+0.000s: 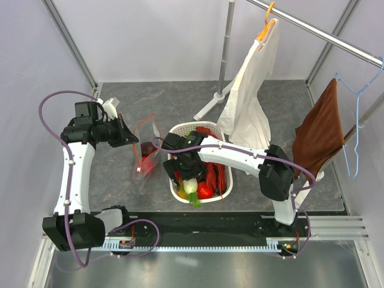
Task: Place the food in the zip-top bag and seal the zipper
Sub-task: Pick up the fake vegetable from the bin.
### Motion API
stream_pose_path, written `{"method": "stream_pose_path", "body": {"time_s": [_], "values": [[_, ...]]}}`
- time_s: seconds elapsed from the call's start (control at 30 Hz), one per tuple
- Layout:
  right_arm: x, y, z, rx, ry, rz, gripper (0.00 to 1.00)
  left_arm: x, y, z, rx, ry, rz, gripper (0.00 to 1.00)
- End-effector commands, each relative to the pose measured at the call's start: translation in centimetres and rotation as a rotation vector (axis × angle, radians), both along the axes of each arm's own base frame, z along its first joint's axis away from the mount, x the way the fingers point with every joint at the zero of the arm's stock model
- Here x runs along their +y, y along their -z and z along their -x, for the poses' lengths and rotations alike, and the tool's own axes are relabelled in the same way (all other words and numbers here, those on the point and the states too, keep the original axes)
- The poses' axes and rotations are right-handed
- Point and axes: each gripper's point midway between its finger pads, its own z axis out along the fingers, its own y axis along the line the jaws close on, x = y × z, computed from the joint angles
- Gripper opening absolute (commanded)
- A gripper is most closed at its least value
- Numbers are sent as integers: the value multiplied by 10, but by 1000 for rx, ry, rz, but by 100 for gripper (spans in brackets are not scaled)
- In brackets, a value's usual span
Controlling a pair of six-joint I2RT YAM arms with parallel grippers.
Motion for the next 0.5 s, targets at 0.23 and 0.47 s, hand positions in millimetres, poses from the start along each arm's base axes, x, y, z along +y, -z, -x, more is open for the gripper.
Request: {"method": "stream_pose_path", "body": {"time_s": [0.23, 0.47], "values": [[-8, -13, -2, -47, 2, -7, 74, 0, -1, -6, -5, -8, 31, 2], [-13, -30, -2, -83, -13, -50, 52, 3, -2, -6, -15, -22, 14, 2]]}}
